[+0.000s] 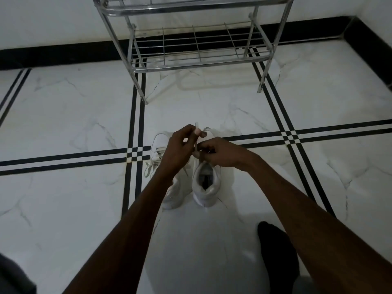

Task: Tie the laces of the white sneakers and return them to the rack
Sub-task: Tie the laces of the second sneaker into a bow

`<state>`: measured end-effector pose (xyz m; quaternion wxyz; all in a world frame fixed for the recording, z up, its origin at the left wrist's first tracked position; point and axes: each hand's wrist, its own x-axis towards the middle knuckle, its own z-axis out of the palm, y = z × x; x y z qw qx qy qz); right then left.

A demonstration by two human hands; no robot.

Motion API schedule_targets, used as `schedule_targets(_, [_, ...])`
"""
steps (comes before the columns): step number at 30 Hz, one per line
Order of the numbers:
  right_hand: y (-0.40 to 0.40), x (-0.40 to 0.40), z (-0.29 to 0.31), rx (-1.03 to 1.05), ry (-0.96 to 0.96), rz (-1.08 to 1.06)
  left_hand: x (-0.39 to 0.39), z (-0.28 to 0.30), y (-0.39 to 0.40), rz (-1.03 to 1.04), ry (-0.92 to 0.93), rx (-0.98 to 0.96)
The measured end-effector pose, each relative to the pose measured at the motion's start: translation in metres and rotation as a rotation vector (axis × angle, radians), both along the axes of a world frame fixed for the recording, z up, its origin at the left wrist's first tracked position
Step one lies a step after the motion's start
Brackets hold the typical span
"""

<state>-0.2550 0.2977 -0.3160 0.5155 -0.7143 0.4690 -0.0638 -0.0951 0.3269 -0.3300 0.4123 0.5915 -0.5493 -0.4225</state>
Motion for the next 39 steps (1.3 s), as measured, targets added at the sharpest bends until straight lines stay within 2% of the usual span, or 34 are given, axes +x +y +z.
schedule_targets(5, [-0.011,-0.011,0.001,-0.311,0.079,-0.032,0.004,-0.015,0.001,-0.088,-0.071,0.123])
schedule_targets(9, [-0.013,-0.019,-0.01,-0.55,0.062,-0.175,-0.001,-0.021,0.003,0.025,0.026,0.131])
schedule_targets(11, [-0.011,-0.018,-0.014,-0.591,0.03,-0.298,-0.006,-0.02,0.006,0.045,0.074,0.137])
schedule_targets(13, [-0.01,-0.019,-0.016,-0.493,-0.08,-0.415,-0.007,-0.024,0.005,0.038,0.018,0.119])
schedule_targets(15, [-0.008,-0.02,-0.016,-0.334,-0.212,-0.499,-0.003,-0.029,0.003,0.025,-0.118,0.096])
schedule_targets(19, [-0.003,-0.02,-0.017,-0.094,-0.43,-0.534,0.0,-0.024,-0.001,0.019,-0.536,0.159])
schedule_targets(20, [-0.003,-0.02,-0.016,-0.03,-0.476,-0.552,0.001,-0.018,0.001,0.031,-0.58,0.164])
schedule_targets(21, [-0.004,-0.019,-0.015,0.033,-0.513,-0.57,0.003,-0.014,0.002,0.045,-0.519,0.154])
schedule_targets(24, [-0.007,-0.02,-0.011,0.195,-0.531,-0.585,0.017,0.001,0.008,0.117,0.077,0.135])
schedule_targets(25, [-0.008,-0.02,-0.013,0.241,-0.531,-0.594,0.024,0.001,0.007,0.162,0.154,0.095])
schedule_targets(26, [-0.009,-0.021,-0.013,0.286,-0.521,-0.621,0.031,0.002,0.008,0.207,0.149,0.061])
schedule_targets(28, [-0.01,-0.028,-0.02,0.379,-0.459,-0.744,0.048,-0.001,0.01,0.268,0.003,0.02])
schedule_targets(32, [-0.002,-0.054,-0.053,0.456,-0.125,-1.052,0.085,-0.023,0.023,0.43,-0.583,0.089])
schedule_targets(33, [0.002,-0.058,-0.063,0.429,-0.065,-1.091,0.089,-0.029,0.027,0.464,-0.654,0.127])
schedule_targets(35, [0.009,-0.06,-0.075,0.392,-0.038,-1.085,0.088,-0.037,0.029,0.474,-0.705,0.138])
schedule_targets(37, [0.014,-0.057,-0.076,0.29,0.041,-0.986,0.079,-0.038,0.027,0.456,-0.757,0.071])
schedule_targets(39, [0.013,-0.057,-0.071,0.028,0.227,-0.817,0.064,-0.037,0.023,0.391,-0.781,-0.042])
